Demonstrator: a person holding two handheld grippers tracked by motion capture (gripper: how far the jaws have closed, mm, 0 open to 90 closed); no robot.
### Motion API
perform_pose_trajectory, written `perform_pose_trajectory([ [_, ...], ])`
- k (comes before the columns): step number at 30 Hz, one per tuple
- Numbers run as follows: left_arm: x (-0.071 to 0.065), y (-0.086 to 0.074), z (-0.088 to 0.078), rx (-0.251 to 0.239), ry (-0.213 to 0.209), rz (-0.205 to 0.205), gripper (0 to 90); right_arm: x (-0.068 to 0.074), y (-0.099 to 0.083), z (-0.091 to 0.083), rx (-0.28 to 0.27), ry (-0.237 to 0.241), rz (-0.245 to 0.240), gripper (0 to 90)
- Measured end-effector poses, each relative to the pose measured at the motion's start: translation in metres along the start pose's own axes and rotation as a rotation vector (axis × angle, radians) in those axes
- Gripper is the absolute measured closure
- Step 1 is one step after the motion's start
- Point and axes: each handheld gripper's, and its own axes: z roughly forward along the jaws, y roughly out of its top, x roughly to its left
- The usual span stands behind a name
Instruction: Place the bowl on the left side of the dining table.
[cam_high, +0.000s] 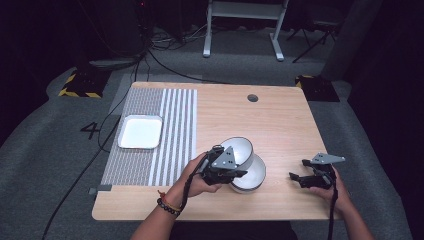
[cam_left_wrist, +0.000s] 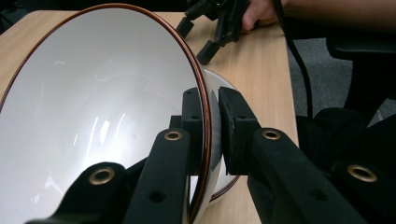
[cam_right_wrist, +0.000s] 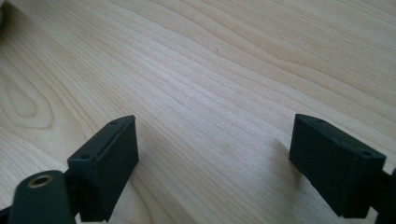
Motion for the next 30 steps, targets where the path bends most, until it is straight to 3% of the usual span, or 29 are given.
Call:
perform_pose_trajectory([
  [5, 0.003, -0.003, -0.006, -0.012, 0.018, -0.008, 81.2, 0.000, 0.000, 0.000, 0.000, 0.000, 0.000, 15.7],
  [7, 0.004, -0.005, -0.008, -0.030, 0.006, -0.015, 81.2, 0.000, 0.000, 0.000, -0.001, 0.000, -0.001, 15.7],
  [12, 0.005, -0.005, -0.013, -0.024, 0.020, -0.005, 81.1, 0.000, 0.000, 0.000, 0.001, 0.001, -0.003, 15.7],
  [30, 0.018, -0.024, -0.041, -0.026, 0.121, -0.069, 81.1, 0.000, 0.000, 0.000, 0.001, 0.002, -0.002, 15.7],
])
